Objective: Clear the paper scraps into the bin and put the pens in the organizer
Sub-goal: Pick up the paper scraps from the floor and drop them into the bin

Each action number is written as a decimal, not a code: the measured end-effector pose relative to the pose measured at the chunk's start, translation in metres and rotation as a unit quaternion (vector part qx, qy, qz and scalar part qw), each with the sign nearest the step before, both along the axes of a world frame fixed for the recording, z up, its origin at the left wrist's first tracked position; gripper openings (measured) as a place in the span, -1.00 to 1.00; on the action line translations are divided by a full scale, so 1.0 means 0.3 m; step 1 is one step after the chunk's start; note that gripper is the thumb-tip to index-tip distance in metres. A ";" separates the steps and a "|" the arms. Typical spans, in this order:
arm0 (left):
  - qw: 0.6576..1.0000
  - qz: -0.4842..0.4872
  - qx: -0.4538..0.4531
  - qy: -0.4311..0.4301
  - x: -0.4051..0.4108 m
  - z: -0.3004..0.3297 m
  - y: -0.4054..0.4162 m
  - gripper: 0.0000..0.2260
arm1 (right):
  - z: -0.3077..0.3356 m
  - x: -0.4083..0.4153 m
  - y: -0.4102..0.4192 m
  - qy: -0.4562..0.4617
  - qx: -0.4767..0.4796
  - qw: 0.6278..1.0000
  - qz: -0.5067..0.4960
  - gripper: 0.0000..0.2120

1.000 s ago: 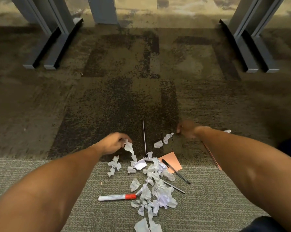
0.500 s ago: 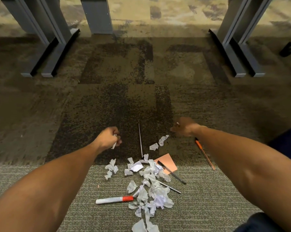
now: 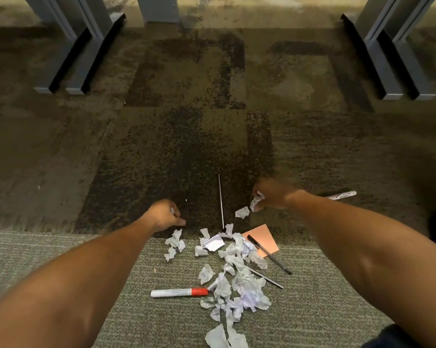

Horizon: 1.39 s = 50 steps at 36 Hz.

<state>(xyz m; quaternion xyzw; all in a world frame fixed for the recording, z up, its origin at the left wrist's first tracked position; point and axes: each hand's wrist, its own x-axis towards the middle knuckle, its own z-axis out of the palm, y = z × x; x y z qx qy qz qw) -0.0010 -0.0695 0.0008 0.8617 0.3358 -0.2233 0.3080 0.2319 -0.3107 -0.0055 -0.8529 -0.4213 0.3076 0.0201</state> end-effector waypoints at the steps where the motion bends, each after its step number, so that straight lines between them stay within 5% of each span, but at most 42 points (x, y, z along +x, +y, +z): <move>1: 1.000 -0.009 0.006 0.015 -0.008 -0.006 0.001 -0.67 | -0.010 0.000 0.003 0.001 -0.003 1.000 0.007 -0.56; 9: 0.979 -0.161 0.061 0.112 -0.022 -0.035 -0.020 -0.46 | -0.060 0.002 0.022 -0.009 -0.010 0.999 0.037 -0.56; 14: 0.967 -0.195 0.102 0.131 -0.010 -0.036 -0.031 -0.60 | -0.060 -0.003 0.030 -0.007 -0.015 0.999 0.032 -0.72; 20: 0.987 -0.127 0.046 0.090 -0.003 0.011 -0.035 -0.74 | 0.001 -0.007 0.013 0.037 -0.017 0.998 -0.044 -0.88; 27: 0.999 -0.019 -0.036 -0.011 0.022 0.095 -0.042 -0.78 | 0.097 -0.005 -0.004 0.167 0.026 0.975 -0.145 -0.82; 31: 0.995 0.037 -0.056 -0.077 0.035 0.133 -0.035 -0.82 | 0.159 -0.023 -0.022 0.296 0.090 0.918 -0.248 -0.90; 37: 0.991 0.071 -0.045 -0.100 0.032 0.176 -0.058 -0.35 | 0.231 -0.041 -0.032 0.394 0.131 0.852 -0.318 -0.80; 41: 0.988 0.081 -0.086 -0.101 0.027 0.175 -0.073 -0.59 | 0.252 -0.045 -0.031 0.424 0.164 0.809 -0.372 -0.59; 50: 0.995 -0.001 -0.083 -0.056 -0.010 0.111 -0.041 -0.76 | 0.208 -0.054 -0.002 0.284 0.110 0.914 -0.270 -0.79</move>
